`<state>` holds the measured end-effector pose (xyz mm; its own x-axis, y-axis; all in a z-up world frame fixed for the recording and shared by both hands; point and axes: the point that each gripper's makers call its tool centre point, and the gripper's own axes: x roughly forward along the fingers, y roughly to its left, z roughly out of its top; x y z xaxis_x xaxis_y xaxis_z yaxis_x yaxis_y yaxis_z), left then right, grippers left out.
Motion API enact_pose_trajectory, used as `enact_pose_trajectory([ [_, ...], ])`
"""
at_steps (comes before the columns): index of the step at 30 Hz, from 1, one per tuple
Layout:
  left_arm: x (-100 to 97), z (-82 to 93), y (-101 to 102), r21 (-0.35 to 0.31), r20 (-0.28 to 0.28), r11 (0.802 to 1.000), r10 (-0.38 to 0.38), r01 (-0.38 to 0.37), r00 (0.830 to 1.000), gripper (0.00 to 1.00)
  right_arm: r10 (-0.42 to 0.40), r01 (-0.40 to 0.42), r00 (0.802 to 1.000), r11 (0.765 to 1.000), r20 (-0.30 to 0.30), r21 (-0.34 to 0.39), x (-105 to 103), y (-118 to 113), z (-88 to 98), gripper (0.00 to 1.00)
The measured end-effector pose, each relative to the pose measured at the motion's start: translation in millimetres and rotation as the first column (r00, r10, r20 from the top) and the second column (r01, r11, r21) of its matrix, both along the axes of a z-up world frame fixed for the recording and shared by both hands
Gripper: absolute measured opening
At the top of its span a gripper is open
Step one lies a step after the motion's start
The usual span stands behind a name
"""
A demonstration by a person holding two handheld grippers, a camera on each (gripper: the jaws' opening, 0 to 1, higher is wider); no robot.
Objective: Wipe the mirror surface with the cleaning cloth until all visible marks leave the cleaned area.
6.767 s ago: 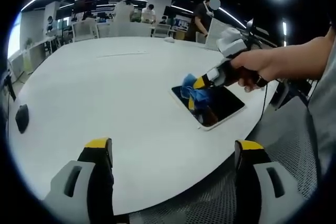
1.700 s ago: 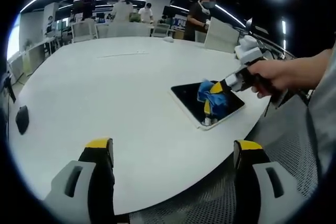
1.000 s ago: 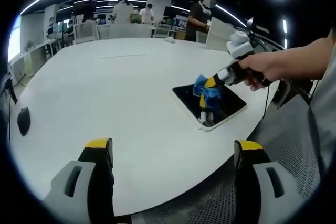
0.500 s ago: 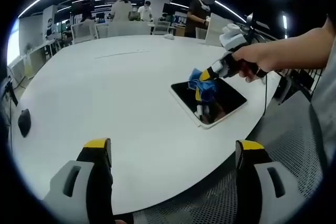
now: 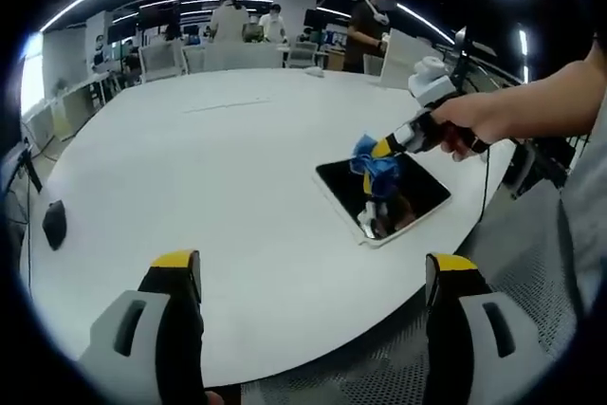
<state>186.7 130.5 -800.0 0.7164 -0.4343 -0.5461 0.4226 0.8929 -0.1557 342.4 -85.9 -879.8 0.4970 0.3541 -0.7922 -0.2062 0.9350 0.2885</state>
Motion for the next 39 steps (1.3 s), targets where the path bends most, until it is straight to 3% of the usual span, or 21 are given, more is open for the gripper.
enact_pose_trajectory([
  [5, -3.4, -22.4, 14.0, 0.073, -0.027, 0.997, 0.021, -0.019, 0.999, 0.99, -0.006, 0.006, 1.000, 1.000, 0.000, -0.013, -1.1, -11.1, 2.4, 0.03],
  [6, -0.9, -18.3, 13.7, 0.057, -0.013, 0.998, 0.032, -0.031, 0.999, 0.99, -0.006, 0.006, 1.000, 1.000, 0.000, -0.015, -1.2, -14.6, 2.2, 0.03],
  [7, 2.5, -11.5, 10.0, 0.048, 0.039, 0.999, 0.014, -0.015, 0.999, 0.99, -0.007, 0.007, 1.000, 1.000, -0.001, -0.015, -1.4, -17.0, 2.4, 0.03],
  [8, 3.9, -9.0, 8.5, 0.083, 0.083, 0.996, -0.024, 0.017, 0.996, 0.99, -0.007, 0.007, 1.000, 1.000, 0.000, -0.016, -0.5, -19.7, 1.8, 0.04],
  [9, 3.8, -9.7, 8.9, 0.093, 0.084, 0.995, -0.029, 0.021, 0.996, 0.99, -0.007, 0.007, 1.000, 1.000, 0.000, -0.016, 0.1, -20.2, 1.3, 0.04],
  [11, 0.4, -20.0, 13.5, 0.085, 0.021, 0.996, -0.002, 0.000, 1.000, 0.99, -0.004, 0.004, 1.000, 1.000, -0.001, -0.011, -2.7, -21.5, 4.5, 0.04],
  [14, 2.7, -15.1, 15.7, 0.104, 0.065, 0.995, -0.010, 0.003, 0.998, 0.99, 0.005, -0.005, 1.000, 1.000, 0.005, -0.018, -4.8, -24.4, 7.3, 0.05],
  [20, 1.2, -15.5, 13.9, 0.076, 0.054, 0.997, -0.015, 0.011, 0.998, 0.99, 0.006, -0.006, 1.000, 1.000, 0.007, -0.010, -2.2, -33.5, 5.7, 0.02],
  [32, 0.2, -21.1, 17.6, 0.103, 0.039, 0.995, -0.017, 0.013, 0.999, 0.99, -0.017, 0.017, 1.000, 1.000, -0.013, -0.005, -2.2, -56.6, 4.2, 0.01],
  [39, 0.0, -20.9, 17.6, 0.111, 0.038, 0.994, -0.013, 0.009, 0.999, 0.99, -0.015, 0.015, 1.000, 1.000, -0.003, -0.009, -5.4, -55.1, 3.9, 0.00],
])
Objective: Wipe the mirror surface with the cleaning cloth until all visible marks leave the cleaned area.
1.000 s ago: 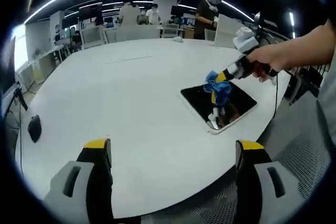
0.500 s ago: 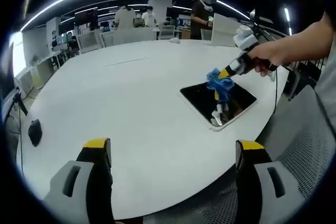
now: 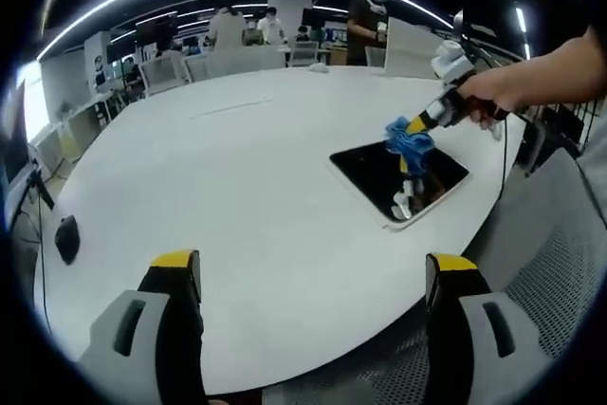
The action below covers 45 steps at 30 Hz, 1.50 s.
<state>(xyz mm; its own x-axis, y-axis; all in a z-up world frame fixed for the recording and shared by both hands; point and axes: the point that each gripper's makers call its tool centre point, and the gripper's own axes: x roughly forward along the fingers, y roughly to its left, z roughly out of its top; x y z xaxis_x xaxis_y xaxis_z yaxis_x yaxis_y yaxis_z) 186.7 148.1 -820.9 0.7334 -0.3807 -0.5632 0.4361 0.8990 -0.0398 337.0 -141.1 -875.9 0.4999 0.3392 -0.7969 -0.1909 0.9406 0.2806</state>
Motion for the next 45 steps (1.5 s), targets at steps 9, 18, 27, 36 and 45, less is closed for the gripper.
enact_pose_trajectory([
  [9, 0.6, -2.3, 2.7, 0.008, -0.002, 1.000, 0.002, -0.002, 1.000, 0.99, -0.024, 0.025, 1.000, 0.999, -0.017, 0.035, -16.5, 1.1, -0.8, 0.00],
  [18, 0.0, 0.0, 1.1, 0.008, 0.002, 1.000, -0.002, 0.002, 1.000, 0.99, -0.013, 0.016, 0.999, 0.998, -0.039, 0.054, -37.7, 4.0, 2.4, 0.00],
  [27, -1.5, 1.0, -2.8, -0.011, 0.006, 1.000, -0.025, 0.025, 1.000, 0.99, -0.019, 0.023, 0.999, 0.997, -0.048, 0.073, -57.7, 5.5, 7.8, 0.00],
  [36, -3.8, 1.1, -3.4, 0.007, -0.007, 1.000, -0.015, 0.016, 1.000, 0.99, -0.013, 0.020, 0.997, 0.995, -0.071, 0.095, -70.8, 6.0, 9.5, 0.00],
  [45, -5.4, 1.1, -4.6, 0.022, -0.013, 1.000, -0.016, 0.016, 1.000, 0.99, 0.000, 0.007, 0.998, 0.995, -0.068, 0.103, -77.6, 4.1, 2.3, 0.00],
])
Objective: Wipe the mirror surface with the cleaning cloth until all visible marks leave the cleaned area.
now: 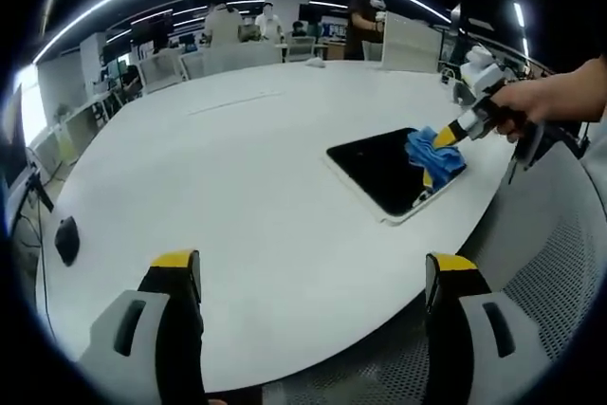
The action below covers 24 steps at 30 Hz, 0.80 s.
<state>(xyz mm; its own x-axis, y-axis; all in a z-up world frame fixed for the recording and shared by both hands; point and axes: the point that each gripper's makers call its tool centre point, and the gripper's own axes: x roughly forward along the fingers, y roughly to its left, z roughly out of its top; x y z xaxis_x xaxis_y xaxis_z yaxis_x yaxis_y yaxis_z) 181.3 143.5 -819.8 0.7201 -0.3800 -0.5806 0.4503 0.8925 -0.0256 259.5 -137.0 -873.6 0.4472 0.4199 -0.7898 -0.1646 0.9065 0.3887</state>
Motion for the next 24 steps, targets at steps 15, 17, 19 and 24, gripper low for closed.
enact_pose_trajectory([
  [15, 1.9, -2.3, 4.3, 0.007, 0.004, 1.000, -0.001, 0.001, 1.000, 0.97, 0.023, -0.022, 1.000, 0.999, -0.018, 0.037, -21.5, 2.6, 0.3, 0.00],
  [17, 2.9, -4.3, 6.3, 0.005, 0.002, 1.000, 0.001, -0.001, 1.000, 0.97, 0.023, -0.022, 1.000, 0.999, -0.018, 0.038, -22.5, 2.3, 0.6, 0.00],
  [19, 2.7, -5.1, 6.4, 0.005, -0.002, 1.000, 0.001, -0.001, 1.000, 0.98, 0.022, -0.022, 1.000, 0.999, -0.020, 0.040, -23.4, 2.4, 1.4, 0.00],
  [24, 3.8, -6.8, 8.6, 0.004, 0.000, 1.000, 0.003, -0.003, 1.000, 0.97, 0.026, -0.025, 0.999, 0.999, -0.026, 0.048, -29.9, 5.1, 4.7, 0.00],
])
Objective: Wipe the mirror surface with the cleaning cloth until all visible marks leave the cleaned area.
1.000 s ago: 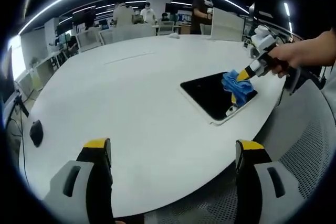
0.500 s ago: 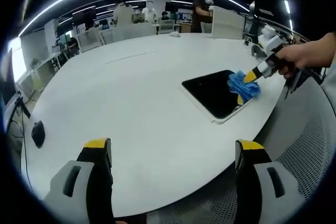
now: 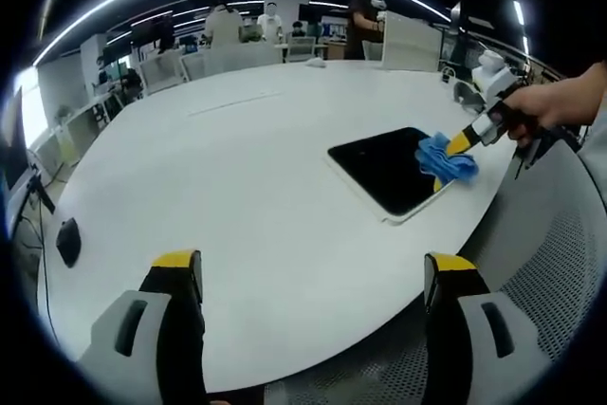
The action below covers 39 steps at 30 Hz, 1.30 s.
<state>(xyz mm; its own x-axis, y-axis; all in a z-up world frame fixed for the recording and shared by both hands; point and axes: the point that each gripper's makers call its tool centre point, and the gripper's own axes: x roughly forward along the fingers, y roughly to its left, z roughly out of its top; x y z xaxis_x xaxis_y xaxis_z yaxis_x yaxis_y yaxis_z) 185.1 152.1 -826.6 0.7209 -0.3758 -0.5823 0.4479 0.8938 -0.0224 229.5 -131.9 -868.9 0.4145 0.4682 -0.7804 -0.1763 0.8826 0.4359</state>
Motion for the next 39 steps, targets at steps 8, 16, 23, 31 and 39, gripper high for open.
enact_pose_trajectory([
  [8, -1.7, 4.0, -3.4, 0.006, 0.003, 1.000, 0.004, -0.004, 1.000, 0.97, 0.006, -0.006, 1.000, 1.000, 0.011, 0.002, 1.4, -2.2, -2.6, 0.01],
  [16, -3.9, 7.4, -7.1, 0.012, 0.000, 1.000, 0.005, -0.005, 1.000, 0.95, -0.004, 0.004, 1.000, 1.000, 0.003, 0.005, 1.8, -9.7, -2.3, 0.01],
  [23, -2.5, 4.4, -4.9, 0.006, -0.005, 1.000, 0.003, -0.003, 1.000, 0.96, -0.017, 0.017, 1.000, 1.000, -0.001, 0.005, 0.9, -23.5, -1.3, 0.01],
  [31, -3.8, 2.2, -6.9, 0.010, -0.013, 1.000, -0.013, 0.013, 1.000, 0.96, -0.031, 0.031, 1.000, 0.999, -0.004, -0.006, 0.2, -40.0, -1.3, 0.01],
  [39, -2.4, 0.1, -4.8, 0.016, -0.008, 1.000, -0.015, 0.015, 1.000, 0.96, -0.027, 0.027, 1.000, 0.999, -0.007, -0.029, 0.0, -48.1, 1.6, 0.01],
])
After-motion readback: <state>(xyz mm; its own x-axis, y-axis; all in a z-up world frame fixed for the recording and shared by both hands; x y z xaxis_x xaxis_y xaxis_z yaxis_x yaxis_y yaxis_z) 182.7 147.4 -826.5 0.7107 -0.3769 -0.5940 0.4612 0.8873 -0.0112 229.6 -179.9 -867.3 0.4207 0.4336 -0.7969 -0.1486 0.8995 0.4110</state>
